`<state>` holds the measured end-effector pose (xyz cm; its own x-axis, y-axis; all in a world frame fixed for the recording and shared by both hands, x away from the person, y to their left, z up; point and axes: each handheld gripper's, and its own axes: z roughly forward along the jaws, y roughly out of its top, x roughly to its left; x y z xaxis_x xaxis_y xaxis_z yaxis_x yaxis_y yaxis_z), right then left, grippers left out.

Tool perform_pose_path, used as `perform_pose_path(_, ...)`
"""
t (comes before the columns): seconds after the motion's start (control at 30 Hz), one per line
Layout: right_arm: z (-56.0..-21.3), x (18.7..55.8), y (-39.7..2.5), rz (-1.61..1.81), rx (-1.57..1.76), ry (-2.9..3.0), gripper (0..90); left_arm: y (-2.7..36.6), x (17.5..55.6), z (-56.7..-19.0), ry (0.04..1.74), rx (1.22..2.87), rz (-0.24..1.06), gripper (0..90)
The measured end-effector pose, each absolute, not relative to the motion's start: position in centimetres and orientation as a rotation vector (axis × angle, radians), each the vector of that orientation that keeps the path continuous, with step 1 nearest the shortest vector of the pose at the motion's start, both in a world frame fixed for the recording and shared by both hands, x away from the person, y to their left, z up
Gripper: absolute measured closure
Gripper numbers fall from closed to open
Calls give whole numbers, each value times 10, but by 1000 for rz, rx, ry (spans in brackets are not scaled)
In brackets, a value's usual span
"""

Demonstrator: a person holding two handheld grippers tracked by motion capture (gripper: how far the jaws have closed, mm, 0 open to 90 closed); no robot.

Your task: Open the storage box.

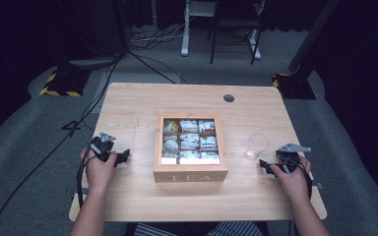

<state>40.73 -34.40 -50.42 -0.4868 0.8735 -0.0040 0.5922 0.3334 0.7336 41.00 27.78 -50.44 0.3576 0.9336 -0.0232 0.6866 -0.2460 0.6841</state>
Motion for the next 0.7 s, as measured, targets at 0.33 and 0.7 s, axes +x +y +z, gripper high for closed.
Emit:
perform_pose_path(0.33, -504, 409, -345, 965, 1280, 2216, 129, 268, 409, -504, 1399, 2021, 520, 100)
perform_pose_path(0.7, -504, 410, -347, 974, 1257, 2236, 132, 269, 401, -485, 1346, 2082, 584, 224)
